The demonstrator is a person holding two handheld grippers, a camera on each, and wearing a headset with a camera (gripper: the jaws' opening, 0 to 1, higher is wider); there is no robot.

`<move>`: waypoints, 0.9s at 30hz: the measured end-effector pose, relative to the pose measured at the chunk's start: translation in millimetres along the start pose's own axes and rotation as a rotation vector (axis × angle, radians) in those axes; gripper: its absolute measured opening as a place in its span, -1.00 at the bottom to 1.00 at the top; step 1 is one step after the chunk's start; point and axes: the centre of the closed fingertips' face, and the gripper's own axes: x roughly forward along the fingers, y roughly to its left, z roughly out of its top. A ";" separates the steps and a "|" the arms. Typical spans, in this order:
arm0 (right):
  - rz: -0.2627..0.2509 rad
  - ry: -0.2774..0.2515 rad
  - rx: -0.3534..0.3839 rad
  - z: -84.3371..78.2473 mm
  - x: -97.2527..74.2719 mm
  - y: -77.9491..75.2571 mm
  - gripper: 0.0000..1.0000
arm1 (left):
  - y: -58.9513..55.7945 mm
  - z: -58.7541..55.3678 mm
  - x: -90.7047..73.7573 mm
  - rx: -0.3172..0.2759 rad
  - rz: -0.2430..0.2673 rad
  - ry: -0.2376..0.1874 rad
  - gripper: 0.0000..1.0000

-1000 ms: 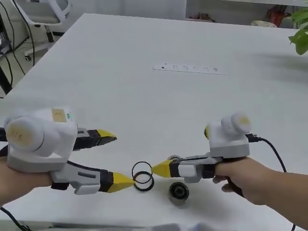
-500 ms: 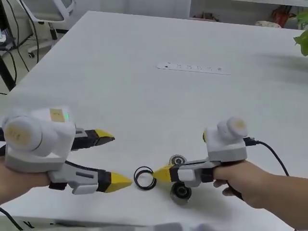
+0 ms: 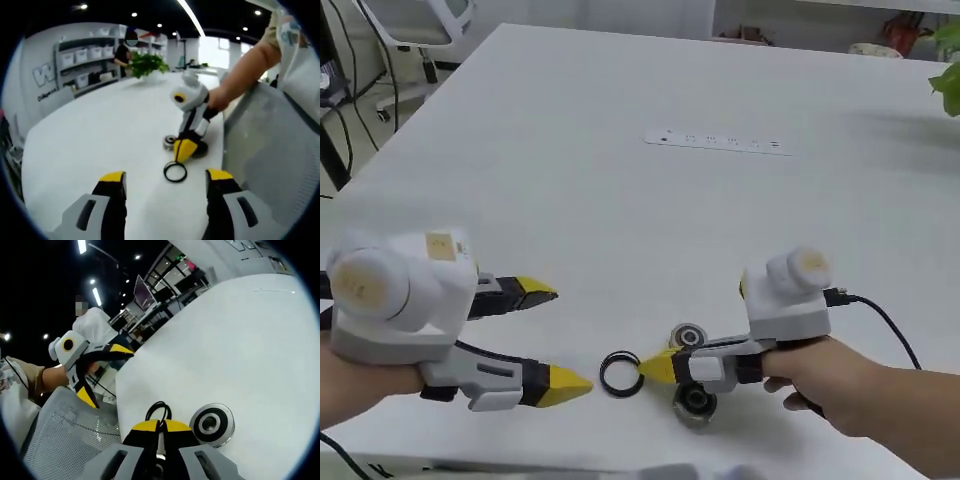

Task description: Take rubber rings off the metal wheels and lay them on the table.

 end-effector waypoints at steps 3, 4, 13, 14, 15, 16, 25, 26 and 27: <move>0.000 0.006 -0.017 -1.1 0.1 2.5 -0.95 | -1.2 -0.5 0.7 0.001 -0.004 0.004 0.29; -0.001 0.011 -0.029 -1.5 0.4 3.5 -0.92 | -1.4 -0.6 1.0 0.000 -0.005 0.005 0.29; 0.010 0.001 -0.073 4.0 -4.4 13.5 -0.58 | -2.9 1.5 0.6 0.003 -0.009 0.009 0.30; 0.011 -0.003 -0.074 5.0 -5.6 13.9 -0.55 | -3.6 2.0 0.5 0.002 -0.011 0.008 0.30; 0.013 -0.010 -0.076 6.9 -7.4 15.0 -0.51 | -3.9 2.3 0.4 0.002 -0.012 0.008 0.30; 0.013 -0.014 -0.078 8.2 -9.0 15.9 -0.49 | -4.3 2.6 0.3 0.002 -0.013 0.009 0.30; 0.011 -0.095 -0.143 28.3 -31.8 26.4 -0.24 | -6.4 12.4 -4.4 0.006 -0.010 -0.004 0.33; 0.003 -0.106 -0.158 31.3 -36.0 26.9 -0.21 | -6.5 13.9 -5.1 0.007 -0.010 -0.006 0.33; -0.003 -0.113 -0.173 33.0 -38.6 26.7 -0.16 | -6.4 15.3 -5.7 0.007 -0.009 -0.008 0.33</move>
